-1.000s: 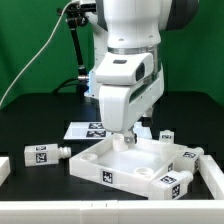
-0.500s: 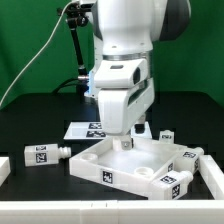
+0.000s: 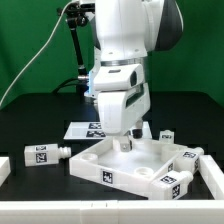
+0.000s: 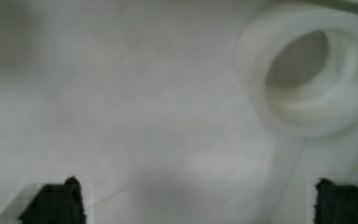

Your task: Assemble one leg

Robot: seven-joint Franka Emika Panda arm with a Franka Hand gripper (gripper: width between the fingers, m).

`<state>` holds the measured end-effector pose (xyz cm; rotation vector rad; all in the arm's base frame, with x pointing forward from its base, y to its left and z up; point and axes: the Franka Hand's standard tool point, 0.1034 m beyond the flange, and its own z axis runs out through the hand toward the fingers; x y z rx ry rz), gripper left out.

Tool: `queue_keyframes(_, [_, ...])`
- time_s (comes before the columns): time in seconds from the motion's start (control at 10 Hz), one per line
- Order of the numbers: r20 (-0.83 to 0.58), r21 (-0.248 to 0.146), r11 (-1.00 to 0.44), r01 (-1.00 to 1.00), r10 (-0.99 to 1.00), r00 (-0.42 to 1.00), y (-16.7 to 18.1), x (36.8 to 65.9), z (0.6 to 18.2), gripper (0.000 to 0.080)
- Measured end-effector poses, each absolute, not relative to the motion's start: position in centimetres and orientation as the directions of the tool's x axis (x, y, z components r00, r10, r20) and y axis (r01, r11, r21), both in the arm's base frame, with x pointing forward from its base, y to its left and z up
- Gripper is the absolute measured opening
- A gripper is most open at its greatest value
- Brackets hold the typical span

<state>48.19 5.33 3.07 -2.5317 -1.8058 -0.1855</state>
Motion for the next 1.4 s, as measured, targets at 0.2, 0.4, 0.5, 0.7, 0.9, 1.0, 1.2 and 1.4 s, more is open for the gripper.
queue_keyframes(0.2, [0.107,0.045,-0.34,0.939,0.936,0.334,6.1,48.3,4.1,0.0649])
queue_keyframes(0.4, [0.107,0.042,-0.35,0.936,0.933,0.344,6.7,48.1,4.5,0.0649])
queue_keyframes(0.5, [0.105,0.033,-0.354,0.935,0.931,0.349,6.9,47.7,4.2,0.0649])
queue_keyframes(0.7, [0.106,0.013,-0.374,0.927,0.923,0.371,7.4,46.8,2.8,0.0649])
queue_keyframes(0.9, [0.109,-0.005,-0.389,0.921,0.915,0.388,7.3,46.1,0.8,0.0649])
queue_keyframes(1.0, [0.111,-0.005,-0.394,0.919,0.913,0.392,7.1,46.2,0.6,0.0649])
queue_keyframes(1.2, [0.112,-0.001,-0.399,0.917,0.911,0.397,6.9,46.5,0.8,0.0522])
queue_keyframes(1.4, [0.111,-0.003,-0.399,0.917,0.911,0.397,6.9,46.5,0.7,0.0384])
